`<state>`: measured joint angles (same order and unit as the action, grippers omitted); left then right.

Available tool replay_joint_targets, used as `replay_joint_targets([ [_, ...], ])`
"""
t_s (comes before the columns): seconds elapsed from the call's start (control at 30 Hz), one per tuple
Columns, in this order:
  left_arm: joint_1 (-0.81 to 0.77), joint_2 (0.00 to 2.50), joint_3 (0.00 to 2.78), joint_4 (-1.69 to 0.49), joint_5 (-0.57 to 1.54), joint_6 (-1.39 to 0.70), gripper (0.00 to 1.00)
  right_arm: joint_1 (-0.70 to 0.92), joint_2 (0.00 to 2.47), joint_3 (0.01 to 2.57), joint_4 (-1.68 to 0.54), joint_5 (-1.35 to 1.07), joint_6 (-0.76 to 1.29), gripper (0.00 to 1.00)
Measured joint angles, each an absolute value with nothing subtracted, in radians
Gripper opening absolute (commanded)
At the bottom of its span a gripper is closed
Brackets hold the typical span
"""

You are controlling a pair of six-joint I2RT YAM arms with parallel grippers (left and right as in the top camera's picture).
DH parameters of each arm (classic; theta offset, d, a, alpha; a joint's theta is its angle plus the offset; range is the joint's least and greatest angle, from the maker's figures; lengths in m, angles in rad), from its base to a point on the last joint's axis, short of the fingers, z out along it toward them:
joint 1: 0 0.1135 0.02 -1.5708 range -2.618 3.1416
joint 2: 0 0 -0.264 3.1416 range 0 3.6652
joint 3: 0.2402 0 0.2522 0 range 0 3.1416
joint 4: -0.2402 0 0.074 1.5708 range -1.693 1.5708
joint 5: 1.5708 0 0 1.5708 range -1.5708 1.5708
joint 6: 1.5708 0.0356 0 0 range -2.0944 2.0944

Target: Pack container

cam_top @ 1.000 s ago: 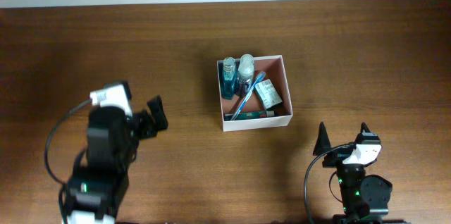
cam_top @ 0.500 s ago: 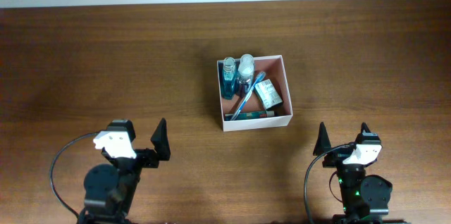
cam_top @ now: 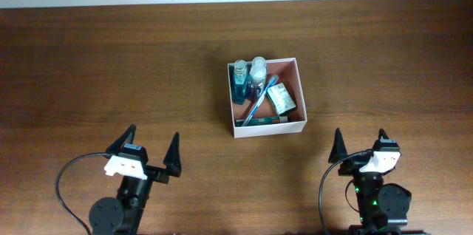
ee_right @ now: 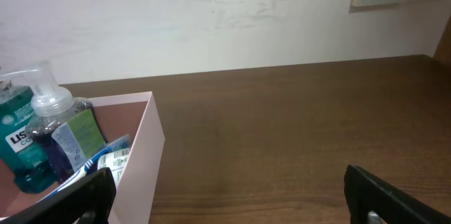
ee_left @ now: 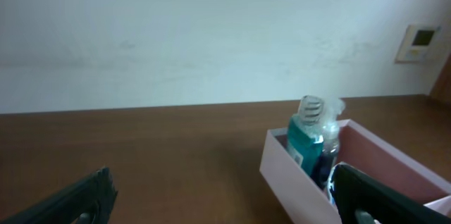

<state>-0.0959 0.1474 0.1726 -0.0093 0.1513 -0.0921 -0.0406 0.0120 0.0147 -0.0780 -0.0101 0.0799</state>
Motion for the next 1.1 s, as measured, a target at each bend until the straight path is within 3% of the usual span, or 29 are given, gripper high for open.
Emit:
replay_joint_targets([
  [0.8,-0.022,0.015,0.028,0.058,0.166,-0.070,0.99,-0.041,0.012,0.015,-0.078,-0.007,0.080,0.98],
  [1.1,-0.013,0.015,0.014,-0.064,0.165,-0.047,0.99,-0.041,0.012,0.015,-0.078,-0.007,0.080,0.98],
])
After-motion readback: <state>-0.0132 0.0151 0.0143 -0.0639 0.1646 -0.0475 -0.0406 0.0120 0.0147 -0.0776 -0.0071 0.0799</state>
